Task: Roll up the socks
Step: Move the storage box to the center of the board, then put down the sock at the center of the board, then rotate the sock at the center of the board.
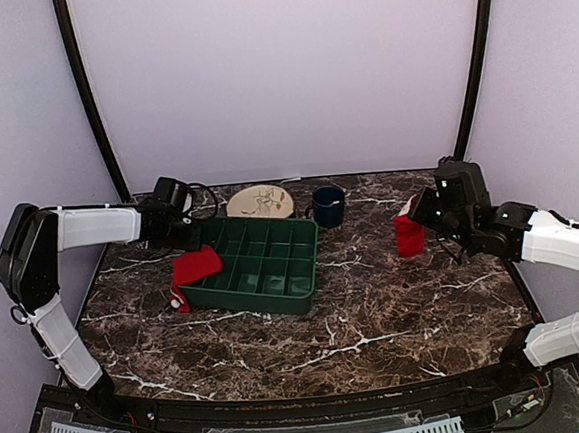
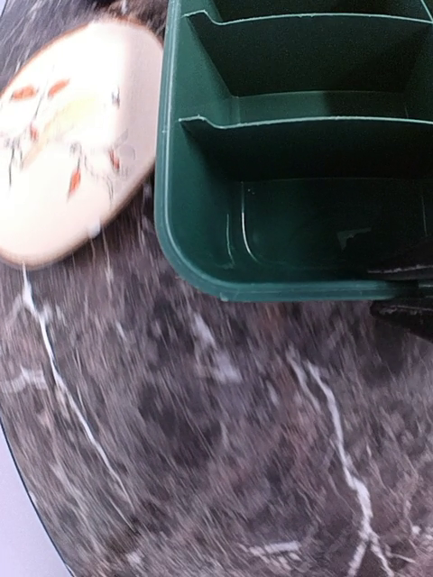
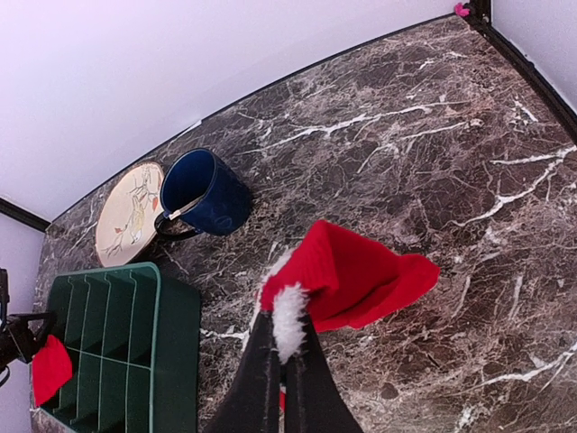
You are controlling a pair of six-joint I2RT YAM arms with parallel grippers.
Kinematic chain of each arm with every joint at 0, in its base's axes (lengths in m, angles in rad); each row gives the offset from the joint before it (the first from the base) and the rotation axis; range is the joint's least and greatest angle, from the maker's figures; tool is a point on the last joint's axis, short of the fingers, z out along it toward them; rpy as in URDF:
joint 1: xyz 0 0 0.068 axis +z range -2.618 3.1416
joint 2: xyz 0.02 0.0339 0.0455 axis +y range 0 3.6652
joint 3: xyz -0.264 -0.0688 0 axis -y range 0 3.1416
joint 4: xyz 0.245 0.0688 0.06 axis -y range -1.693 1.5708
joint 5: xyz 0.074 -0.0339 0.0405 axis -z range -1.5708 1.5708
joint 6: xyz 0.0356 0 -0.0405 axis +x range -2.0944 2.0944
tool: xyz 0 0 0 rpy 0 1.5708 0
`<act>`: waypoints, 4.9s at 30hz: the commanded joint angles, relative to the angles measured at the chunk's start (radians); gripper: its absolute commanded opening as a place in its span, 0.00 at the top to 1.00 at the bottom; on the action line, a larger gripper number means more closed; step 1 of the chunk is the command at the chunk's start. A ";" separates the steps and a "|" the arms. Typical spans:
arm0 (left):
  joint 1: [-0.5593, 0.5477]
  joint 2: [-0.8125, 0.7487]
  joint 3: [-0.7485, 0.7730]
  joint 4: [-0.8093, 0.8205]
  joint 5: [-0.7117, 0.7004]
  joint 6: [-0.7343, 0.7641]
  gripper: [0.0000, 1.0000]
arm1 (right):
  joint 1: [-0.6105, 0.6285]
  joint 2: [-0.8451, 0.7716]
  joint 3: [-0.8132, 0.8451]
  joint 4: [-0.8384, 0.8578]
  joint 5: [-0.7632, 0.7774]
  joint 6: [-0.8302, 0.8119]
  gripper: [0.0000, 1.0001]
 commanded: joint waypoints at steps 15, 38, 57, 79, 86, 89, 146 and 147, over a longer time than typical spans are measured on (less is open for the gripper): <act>0.184 -0.168 -0.123 -0.128 -0.224 -0.108 1.00 | 0.073 0.086 0.008 0.100 -0.158 -0.034 1.00; 0.414 -0.154 -0.113 -0.109 -0.161 -0.182 1.00 | 0.260 0.446 0.339 0.228 -0.383 -0.099 1.00; 0.416 -0.204 -0.157 -0.128 -0.143 -0.230 0.55 | 0.262 0.436 0.219 0.300 -0.452 -0.046 1.00; 0.208 -0.430 -0.108 -0.036 -0.086 -0.179 0.41 | 0.262 0.552 0.396 0.323 -0.506 -0.060 1.00; -0.056 -0.337 -0.128 0.032 -0.107 -0.183 0.41 | 0.259 0.448 0.055 0.387 -0.457 0.064 1.00; -0.156 -0.275 -0.119 0.057 -0.113 -0.177 0.41 | 0.258 0.394 -0.072 0.407 -0.428 0.127 1.00; -0.486 0.255 0.078 0.117 -0.074 0.052 0.49 | 0.365 0.465 -0.097 0.069 -0.594 0.117 0.90; -0.486 0.257 0.076 0.129 -0.077 0.071 0.49 | 0.372 0.448 -0.088 0.042 -0.572 0.109 0.89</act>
